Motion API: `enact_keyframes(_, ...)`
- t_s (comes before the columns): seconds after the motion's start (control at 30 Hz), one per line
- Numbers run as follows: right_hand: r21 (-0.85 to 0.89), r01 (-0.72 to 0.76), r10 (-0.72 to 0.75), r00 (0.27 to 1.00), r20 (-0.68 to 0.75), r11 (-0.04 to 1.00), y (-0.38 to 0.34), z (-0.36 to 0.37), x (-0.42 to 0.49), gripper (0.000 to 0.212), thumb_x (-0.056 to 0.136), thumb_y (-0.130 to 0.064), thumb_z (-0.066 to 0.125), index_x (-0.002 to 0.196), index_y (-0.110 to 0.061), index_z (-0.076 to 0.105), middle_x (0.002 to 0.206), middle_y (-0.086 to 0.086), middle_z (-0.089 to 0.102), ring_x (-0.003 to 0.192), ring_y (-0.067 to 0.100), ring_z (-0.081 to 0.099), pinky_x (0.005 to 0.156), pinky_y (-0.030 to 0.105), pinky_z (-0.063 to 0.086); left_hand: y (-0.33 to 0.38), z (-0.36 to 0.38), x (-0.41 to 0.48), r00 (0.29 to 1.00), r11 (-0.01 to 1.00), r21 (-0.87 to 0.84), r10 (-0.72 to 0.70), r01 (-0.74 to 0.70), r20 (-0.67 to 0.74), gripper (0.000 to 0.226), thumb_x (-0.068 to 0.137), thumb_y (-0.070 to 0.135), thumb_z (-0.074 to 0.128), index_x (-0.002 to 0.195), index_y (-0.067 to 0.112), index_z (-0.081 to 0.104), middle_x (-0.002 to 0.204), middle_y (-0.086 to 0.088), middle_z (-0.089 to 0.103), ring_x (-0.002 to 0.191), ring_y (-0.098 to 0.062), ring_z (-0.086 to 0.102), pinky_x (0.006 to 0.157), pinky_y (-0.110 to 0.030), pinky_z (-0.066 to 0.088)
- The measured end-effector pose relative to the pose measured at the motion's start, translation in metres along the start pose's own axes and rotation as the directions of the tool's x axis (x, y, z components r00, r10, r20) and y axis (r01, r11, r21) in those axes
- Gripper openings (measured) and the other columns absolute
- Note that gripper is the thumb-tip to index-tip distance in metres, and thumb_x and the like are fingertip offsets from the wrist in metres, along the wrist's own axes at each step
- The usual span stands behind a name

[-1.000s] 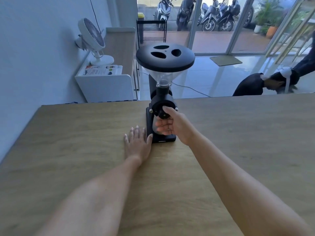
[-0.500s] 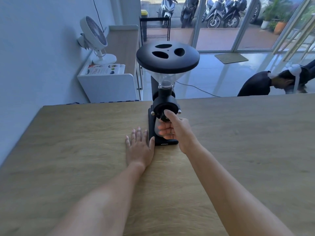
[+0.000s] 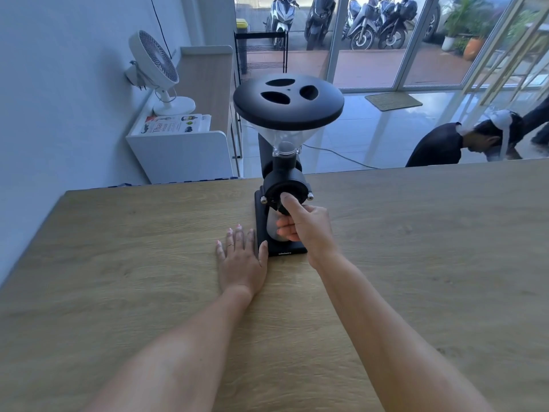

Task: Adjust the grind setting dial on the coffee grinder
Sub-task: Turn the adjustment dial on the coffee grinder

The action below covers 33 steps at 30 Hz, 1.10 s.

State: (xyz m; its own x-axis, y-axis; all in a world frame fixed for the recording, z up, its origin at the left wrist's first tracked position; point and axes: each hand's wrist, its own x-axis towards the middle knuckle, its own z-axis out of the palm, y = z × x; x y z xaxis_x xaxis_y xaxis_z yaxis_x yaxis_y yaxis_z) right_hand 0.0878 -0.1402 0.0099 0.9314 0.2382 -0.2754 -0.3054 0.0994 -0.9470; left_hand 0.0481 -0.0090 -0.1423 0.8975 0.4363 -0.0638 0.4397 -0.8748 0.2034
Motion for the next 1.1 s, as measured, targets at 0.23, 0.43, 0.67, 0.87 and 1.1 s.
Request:
enact_keyframes(0.23,0.031,0.001,0.0,0.999,-0.045,1.0,0.0032,0.0022,0.0005,0.025,0.089,-0.027,0.073,0.086,-0.003,0.067,0.074,0.016,0.06,0.049,0.011,0.052,0.044,0.018,0.042,0.0,0.0009,0.0,1.0,1.0,0.0,-0.002,0.002,-0.002,0.069,0.098,0.06,0.0,0.159,0.028,0.01,0.168,-0.003,0.001,0.154,-0.022,-0.007,0.123,-0.05,-0.005)
enact_keyframes(0.43,-0.006,-0.018,0.017,0.996,-0.091,1.0,0.0047,0.0025,0.0026,0.029,0.085,-0.033,0.076,0.08,-0.005,0.071,0.068,0.011,0.066,0.048,0.011,0.057,0.045,0.018,0.045,-0.0005,0.0008,-0.0005,1.0,1.0,-0.001,0.0,0.0,-0.006,0.069,0.098,0.06,0.0,0.159,0.028,0.01,0.168,-0.002,0.0,0.154,-0.022,-0.007,0.123,-0.05,-0.004)
enact_keyframes(0.67,-0.062,-0.001,-0.006,0.993,-0.12,0.998,0.0075,0.0037,0.0064,0.031,0.079,-0.037,0.079,0.077,-0.007,0.072,0.059,0.004,0.065,0.053,0.013,0.057,0.052,0.022,0.046,-0.0003,0.0015,0.0004,1.0,1.0,-0.006,0.0,0.0,-0.003,0.07,0.098,0.06,-0.001,0.159,0.028,0.01,0.168,-0.002,0.001,0.154,-0.022,-0.007,0.123,-0.05,-0.004)
enact_keyframes(0.87,-0.074,0.001,-0.01,0.993,-0.115,0.997,0.0096,0.0032,0.0077,0.031,0.078,-0.038,0.079,0.077,-0.008,0.071,0.058,0.003,0.064,0.054,0.014,0.056,0.054,0.024,0.045,-0.0002,0.0008,-0.0001,1.0,1.0,-0.009,0.0,0.0,-0.001,0.071,0.097,0.06,-0.001,0.159,0.028,0.01,0.169,-0.003,0.001,0.154,-0.023,-0.007,0.123,-0.05,-0.004)
enact_keyframes(1.1,-0.101,0.016,-0.028,0.992,-0.123,0.995,0.0089,0.0041,0.0086,0.028,0.076,-0.037,0.079,0.078,-0.01,0.07,0.057,0.001,0.061,0.051,0.012,0.054,0.052,0.023,0.046,0.0001,-0.0007,-0.0005,1.0,1.0,-0.01,0.002,-0.002,0.0,0.068,0.099,0.059,0.001,0.159,0.028,0.01,0.168,-0.002,0.001,0.154,-0.022,-0.007,0.124,-0.05,-0.002)
